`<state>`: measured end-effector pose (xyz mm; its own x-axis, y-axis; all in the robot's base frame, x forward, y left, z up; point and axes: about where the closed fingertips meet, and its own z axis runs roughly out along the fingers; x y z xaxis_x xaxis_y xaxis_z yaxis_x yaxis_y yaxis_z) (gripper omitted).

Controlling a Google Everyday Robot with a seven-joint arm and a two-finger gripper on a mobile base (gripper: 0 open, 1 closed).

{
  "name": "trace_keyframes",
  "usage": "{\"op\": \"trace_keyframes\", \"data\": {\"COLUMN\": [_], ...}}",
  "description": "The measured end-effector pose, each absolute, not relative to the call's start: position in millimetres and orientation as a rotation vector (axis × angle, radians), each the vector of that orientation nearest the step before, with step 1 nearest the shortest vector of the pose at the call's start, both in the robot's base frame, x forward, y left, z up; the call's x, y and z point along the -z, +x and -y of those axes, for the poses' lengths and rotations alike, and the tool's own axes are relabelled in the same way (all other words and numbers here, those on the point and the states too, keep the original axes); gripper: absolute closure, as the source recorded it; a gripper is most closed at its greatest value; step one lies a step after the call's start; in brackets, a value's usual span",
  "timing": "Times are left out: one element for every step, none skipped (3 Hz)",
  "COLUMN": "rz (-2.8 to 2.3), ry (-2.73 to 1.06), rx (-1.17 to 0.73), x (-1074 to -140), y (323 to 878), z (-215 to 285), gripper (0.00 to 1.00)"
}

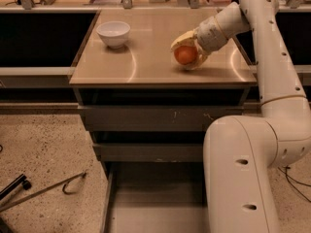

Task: Pick orange from bottom drawer and place on counter

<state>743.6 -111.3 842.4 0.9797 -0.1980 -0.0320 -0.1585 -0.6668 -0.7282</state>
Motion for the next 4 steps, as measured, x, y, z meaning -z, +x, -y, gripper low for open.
{"op": "trace_keyframes", "data": {"rz": [-0.247, -0.248, -0.248, -0.248], "ry": [-2.313, -2.312, -2.312, -2.312], "rx": [0.063, 0.063, 0.063, 0.064], "x": [-842.4, -842.4, -842.7, -843.3], "y": [743.6, 743.7, 743.7, 743.6], "z": [111.3, 111.2, 111.2, 111.1], "gripper": [0.11, 0.0, 0.0, 0.0]}}
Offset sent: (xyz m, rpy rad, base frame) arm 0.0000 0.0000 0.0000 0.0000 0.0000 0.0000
